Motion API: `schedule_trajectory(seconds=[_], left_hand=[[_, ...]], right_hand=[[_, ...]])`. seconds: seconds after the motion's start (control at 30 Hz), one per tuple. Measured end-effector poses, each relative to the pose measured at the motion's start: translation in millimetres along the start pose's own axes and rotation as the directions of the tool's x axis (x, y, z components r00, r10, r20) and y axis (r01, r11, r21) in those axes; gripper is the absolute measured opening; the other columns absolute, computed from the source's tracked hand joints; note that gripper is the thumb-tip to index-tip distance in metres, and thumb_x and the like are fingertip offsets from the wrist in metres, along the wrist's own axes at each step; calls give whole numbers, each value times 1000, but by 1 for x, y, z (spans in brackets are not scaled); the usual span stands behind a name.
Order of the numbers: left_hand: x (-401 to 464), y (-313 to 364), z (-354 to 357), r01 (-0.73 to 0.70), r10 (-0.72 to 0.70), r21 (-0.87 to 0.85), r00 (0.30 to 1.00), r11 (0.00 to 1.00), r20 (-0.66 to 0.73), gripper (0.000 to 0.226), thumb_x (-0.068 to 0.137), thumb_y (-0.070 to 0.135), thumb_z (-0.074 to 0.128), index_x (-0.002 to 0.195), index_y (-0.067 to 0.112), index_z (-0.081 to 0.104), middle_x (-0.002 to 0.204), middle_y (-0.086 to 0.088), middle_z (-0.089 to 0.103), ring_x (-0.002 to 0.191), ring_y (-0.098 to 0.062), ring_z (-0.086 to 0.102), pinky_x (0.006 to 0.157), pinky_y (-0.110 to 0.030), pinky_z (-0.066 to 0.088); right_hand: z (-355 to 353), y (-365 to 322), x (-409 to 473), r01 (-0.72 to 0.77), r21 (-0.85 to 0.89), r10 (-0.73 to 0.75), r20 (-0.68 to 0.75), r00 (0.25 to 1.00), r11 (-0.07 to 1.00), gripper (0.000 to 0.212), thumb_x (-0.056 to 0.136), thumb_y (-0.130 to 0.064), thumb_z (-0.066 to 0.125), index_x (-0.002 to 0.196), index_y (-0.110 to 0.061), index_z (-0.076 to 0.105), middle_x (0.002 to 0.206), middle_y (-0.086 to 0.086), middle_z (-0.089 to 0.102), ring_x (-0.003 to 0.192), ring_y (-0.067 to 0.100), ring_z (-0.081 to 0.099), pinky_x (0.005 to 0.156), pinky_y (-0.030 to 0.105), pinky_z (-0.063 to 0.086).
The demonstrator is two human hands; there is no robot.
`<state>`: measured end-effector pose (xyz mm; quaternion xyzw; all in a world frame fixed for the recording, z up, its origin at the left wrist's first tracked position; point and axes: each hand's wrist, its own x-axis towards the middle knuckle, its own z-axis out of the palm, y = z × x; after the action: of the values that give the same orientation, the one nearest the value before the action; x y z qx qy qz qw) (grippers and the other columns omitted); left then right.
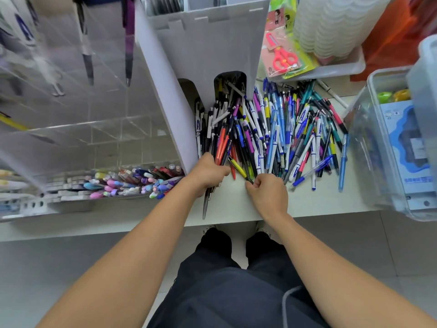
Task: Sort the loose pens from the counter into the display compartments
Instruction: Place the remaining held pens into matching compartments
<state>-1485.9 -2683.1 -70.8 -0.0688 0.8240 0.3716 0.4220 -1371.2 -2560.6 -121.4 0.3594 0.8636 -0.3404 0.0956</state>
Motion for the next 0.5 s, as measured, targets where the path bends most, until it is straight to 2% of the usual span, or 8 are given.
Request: schedule_trajectory(seconds=[0.07,0.13,0.2,0.27,0.37,0.43,0.5], left_hand=[[-3,4,-3,51,-43,-155,997,987,57,15,92,2,61,93,11,48,88,-12,53,69,-20,56,62,-31,53],[-8,6,-6,101,-77,-268,992,958,101,13,92,0,60,91,8,50,88,-15,54,67,-21,61,55,-28,54],[-17,7,-8,141,-93,-364,985,920,147,12,91,-3,58,88,5,49,74,-13,51,57,-20,55,47,-25,48],[-26,6,-10,165,-84,-444,977,881,196,14,91,-6,55,88,5,46,66,-11,47,52,-18,47,42,-24,42],[-41,6,-16,188,-30,-568,961,801,276,22,91,-10,53,92,9,41,70,-10,45,50,-16,45,40,-21,39],[-51,8,-21,185,26,-617,948,765,317,24,91,-10,52,94,11,41,71,-10,44,50,-15,45,41,-20,38],[-61,11,-28,179,86,-665,935,725,345,22,92,-10,51,97,10,43,72,-9,45,49,-13,44,41,-19,36]], right_hand=[[0,0,-1,-5,-15,5,7,1000,1000,35,88,-27,70,59,-16,53,56,-1,54,54,13,51,46,23,28],[-2,-1,-2,12,-19,-12,9,1000,1000,34,89,-32,70,63,-17,55,59,-2,56,57,15,54,48,24,31],[-6,0,-5,46,9,-45,-4,999,999,36,91,-36,68,64,-17,55,59,-3,56,57,16,55,50,26,35],[-12,2,-5,83,89,-83,1,997,993,41,94,-38,66,63,-14,55,57,-1,54,56,17,52,51,29,35],[-24,3,-4,79,261,-96,53,994,962,42,96,-35,64,63,-9,59,54,6,53,54,21,50,55,34,38],[-39,-4,-1,-5,431,-55,126,991,902,41,99,-37,61,74,-5,65,59,11,57,59,25,57,58,35,46],[-61,-19,2,-218,656,-10,326,945,723,42,99,-46,58,98,-5,70,74,10,65,76,29,67,64,35,54]])
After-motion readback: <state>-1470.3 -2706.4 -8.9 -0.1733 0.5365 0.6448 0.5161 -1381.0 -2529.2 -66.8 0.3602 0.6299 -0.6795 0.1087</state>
